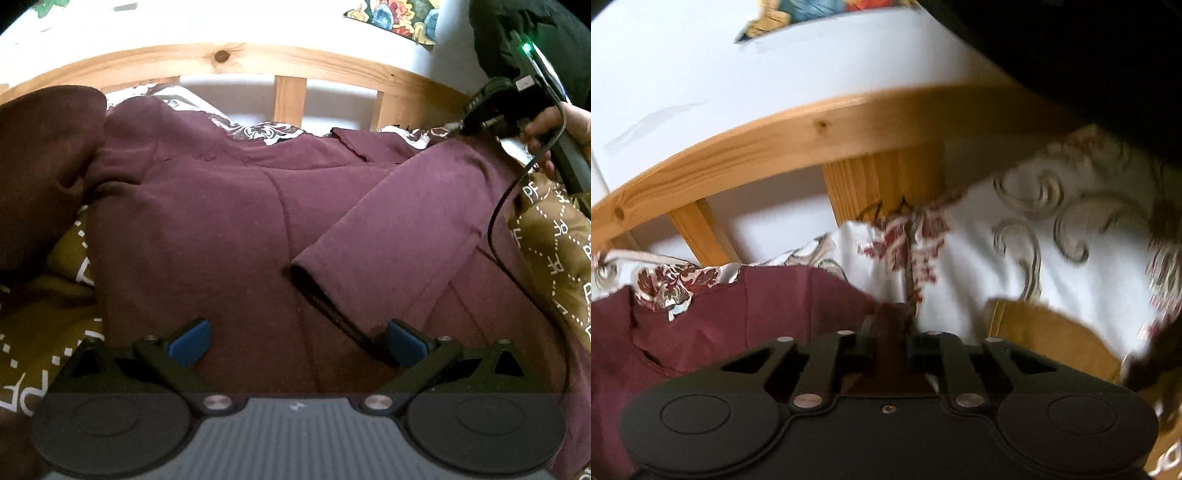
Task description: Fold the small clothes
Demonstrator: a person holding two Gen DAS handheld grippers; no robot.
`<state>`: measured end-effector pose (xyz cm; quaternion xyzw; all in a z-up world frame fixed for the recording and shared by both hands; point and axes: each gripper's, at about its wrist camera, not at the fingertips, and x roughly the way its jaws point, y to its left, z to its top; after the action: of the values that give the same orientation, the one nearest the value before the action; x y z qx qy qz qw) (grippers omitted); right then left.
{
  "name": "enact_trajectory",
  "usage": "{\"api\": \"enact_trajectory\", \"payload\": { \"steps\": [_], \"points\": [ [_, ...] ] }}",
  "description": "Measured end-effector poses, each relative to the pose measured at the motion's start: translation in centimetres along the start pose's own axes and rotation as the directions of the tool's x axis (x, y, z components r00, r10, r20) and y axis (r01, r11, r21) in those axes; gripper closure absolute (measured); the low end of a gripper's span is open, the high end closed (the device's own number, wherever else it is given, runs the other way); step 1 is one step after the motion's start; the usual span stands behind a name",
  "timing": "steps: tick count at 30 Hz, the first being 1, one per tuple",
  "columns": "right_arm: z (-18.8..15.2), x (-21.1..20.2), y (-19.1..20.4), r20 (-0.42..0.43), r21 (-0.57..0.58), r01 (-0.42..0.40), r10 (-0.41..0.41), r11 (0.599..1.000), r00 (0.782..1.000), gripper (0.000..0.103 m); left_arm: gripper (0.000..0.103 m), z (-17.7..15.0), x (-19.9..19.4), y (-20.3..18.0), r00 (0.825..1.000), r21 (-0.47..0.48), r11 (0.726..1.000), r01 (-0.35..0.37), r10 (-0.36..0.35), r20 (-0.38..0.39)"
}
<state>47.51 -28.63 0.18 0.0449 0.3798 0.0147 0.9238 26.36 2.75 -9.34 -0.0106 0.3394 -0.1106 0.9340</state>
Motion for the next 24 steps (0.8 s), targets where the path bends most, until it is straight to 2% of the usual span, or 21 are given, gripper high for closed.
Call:
{"api": "enact_trajectory", "payload": {
  "steps": [4,7,9,10,12,14,16,17,19,20,21,24],
  "points": [
    [0.1,-0.7,1.0,0.104,-0.148,0.064,-0.049,0.987,0.993,0.089,0.001,-0.1,0.0,0.0,1.0,-0.001,1.0,0.004,-0.004,0.0],
    [-0.1,-0.5,1.3,0.108,-0.192,0.093,-0.074,0.977,0.991,0.087,0.001,-0.1,-0.2,0.1,1.0,-0.004,1.0,0.01,-0.01,0.0],
    [-0.2,-0.8,1.1,0.107,-0.184,0.087,-0.068,0.979,0.992,0.071,0.001,0.0,-0.4,0.5,1.0,-0.026,0.999,0.027,-0.027,0.002],
    [-0.2,-1.2,0.9,0.11,-0.162,0.071,-0.053,0.984,0.993,0.067,0.001,0.1,-0.5,0.8,0.999,-0.049,0.998,0.039,-0.039,0.006],
    [-0.5,-2.4,0.4,0.109,-0.11,0.036,-0.024,0.993,0.994,0.039,0.001,0.3,-0.7,1.6,0.998,-0.108,0.992,0.068,-0.066,0.018],
    [-1.4,-3.6,-0.1,0.114,-0.082,0.009,0.001,0.997,0.993,0.031,0.0,0.4,-0.8,2.4,0.995,-0.166,0.981,0.096,-0.092,0.027],
    [-2.4,-4.5,-0.4,0.102,-0.081,0.004,0.004,0.997,0.995,0.032,0.001,0.5,-0.9,3.1,0.992,-0.22,0.968,0.123,-0.117,0.037],
    [-3.0,-4.7,-0.6,0.096,-0.08,0.008,0.0,0.997,0.995,0.033,0.001,0.6,-0.9,3.4,0.992,-0.234,0.964,0.13,-0.124,0.038],
    [-4.0,-4.8,-1.3,0.062,-0.074,0.016,-0.011,0.997,0.998,0.048,0.0,0.6,-0.8,3.6,0.991,-0.243,0.961,0.133,-0.128,0.036],
    [-4.4,-4.7,-1.6,0.04,-0.074,0.023,-0.021,0.997,0.999,0.065,0.001,0.6,-0.7,3.5,0.991,-0.238,0.963,0.13,-0.126,0.035],
    [-4.7,-4.5,-1.9,0.028,-0.072,0.024,-0.022,0.997,0.999,0.075,0.001,0.6,-0.7,3.4,0.992,-0.225,0.966,0.125,-0.12,0.035],
    [-5.3,-4.8,-1.8,0.047,-0.091,0.028,-0.024,0.995,0.999,0.091,0.001,0.5,-0.7,2.9,0.994,-0.192,0.975,0.11,-0.106,0.033]
  ]
}}
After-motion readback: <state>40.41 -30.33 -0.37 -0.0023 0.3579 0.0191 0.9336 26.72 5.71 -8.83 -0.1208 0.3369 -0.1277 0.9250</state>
